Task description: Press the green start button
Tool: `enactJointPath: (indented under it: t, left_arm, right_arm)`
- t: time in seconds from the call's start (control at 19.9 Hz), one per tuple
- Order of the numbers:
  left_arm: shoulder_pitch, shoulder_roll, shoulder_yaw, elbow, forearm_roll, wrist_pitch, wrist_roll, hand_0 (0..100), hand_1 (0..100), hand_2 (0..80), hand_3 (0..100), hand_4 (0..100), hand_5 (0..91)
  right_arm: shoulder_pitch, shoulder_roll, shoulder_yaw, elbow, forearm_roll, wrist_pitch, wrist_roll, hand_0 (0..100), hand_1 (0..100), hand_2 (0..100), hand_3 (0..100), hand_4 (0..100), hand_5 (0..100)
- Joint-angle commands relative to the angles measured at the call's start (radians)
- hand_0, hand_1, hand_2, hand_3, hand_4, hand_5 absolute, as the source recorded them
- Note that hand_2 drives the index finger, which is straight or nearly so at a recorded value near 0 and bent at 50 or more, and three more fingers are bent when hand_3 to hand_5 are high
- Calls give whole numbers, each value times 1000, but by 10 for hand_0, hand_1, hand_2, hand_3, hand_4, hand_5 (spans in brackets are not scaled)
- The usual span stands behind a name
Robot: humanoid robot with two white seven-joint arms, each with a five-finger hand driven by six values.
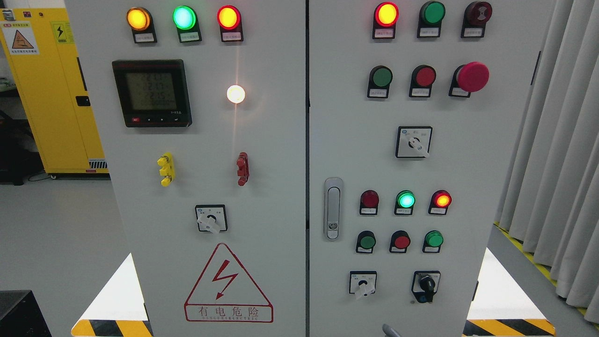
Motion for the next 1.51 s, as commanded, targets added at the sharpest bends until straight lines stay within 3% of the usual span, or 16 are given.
enactJointPath:
  t: [0.0, 0.45, 0.5, 0.55, 0.6, 0.65, 0.71, 0.76, 0.91, 0.96, 1.21, 1.46]
  left_arm:
    - [0, 0, 0, 0, 0, -1, 0, 120, 556, 0, 0, 0, 0]
    - [0, 0, 0, 0, 0, -1, 0, 120, 556, 0, 0, 0, 0]
    - [0, 0, 0, 0, 0, -1, 0, 120, 556, 0, 0, 0, 0]
    - [0, 0, 0, 0, 0, -1, 0, 120, 556, 0, 0, 0, 0]
    - [0, 0, 0, 0, 0, -1, 0, 120, 556, 0, 0, 0, 0]
    - [1, 0, 0, 0, 0, -1, 0, 120, 556, 0, 0, 0, 0]
    - [0, 0, 0, 0, 0, -1, 0, 120, 556, 0, 0, 0, 0]
    - [0, 0, 0, 0, 0, -1, 0, 120, 556, 0, 0, 0, 0]
    - [0, 0, 0, 0, 0, -1, 0, 120, 556, 0, 0, 0, 0]
    - [0, 0, 0, 0, 0, -1, 0, 120, 556, 0, 0, 0, 0]
    - [0, 0, 0, 0, 0, -1, 0, 120, 556, 0, 0, 0, 0]
    - [0, 0, 0, 0, 0, -1, 0, 120, 556, 0, 0, 0, 0]
  right_arm:
    - [3, -25, -1, 2, 20, -1, -8, 237, 411, 0, 0, 0, 0]
    - [3, -25, -1, 4, 40, -12, -9, 234, 441, 0, 0, 0, 0]
    - [3, -25, -9, 5, 73, -18, -8, 232, 474, 0, 129, 125, 58]
    - [-1, -26, -27, 8, 124, -20, -5, 230, 512, 0, 285, 350, 236]
    - [-4, -26, -46, 17, 202, -21, -5, 228, 523, 0, 343, 421, 299]
    - [-11, -25, -57, 34, 298, -28, -9, 207, 616, 0, 539, 647, 573]
    - [-15, -25, -69, 46, 393, -44, -17, 204, 708, 0, 685, 812, 742]
    - [-17, -23, -81, 57, 466, -73, -21, 286, 759, 0, 821, 921, 854]
    - [-21, -3, -110, 65, 628, -107, -75, 310, 782, 0, 912, 992, 963]
    - [-23, -2, -130, 65, 684, -109, -78, 252, 807, 0, 936, 992, 1000]
    - [-75, -3, -205, 80, 842, -112, -77, 216, 817, 0, 945, 967, 1000]
    - [-205, -12, -229, 149, 952, -112, -77, 221, 801, 0, 961, 964, 1000]
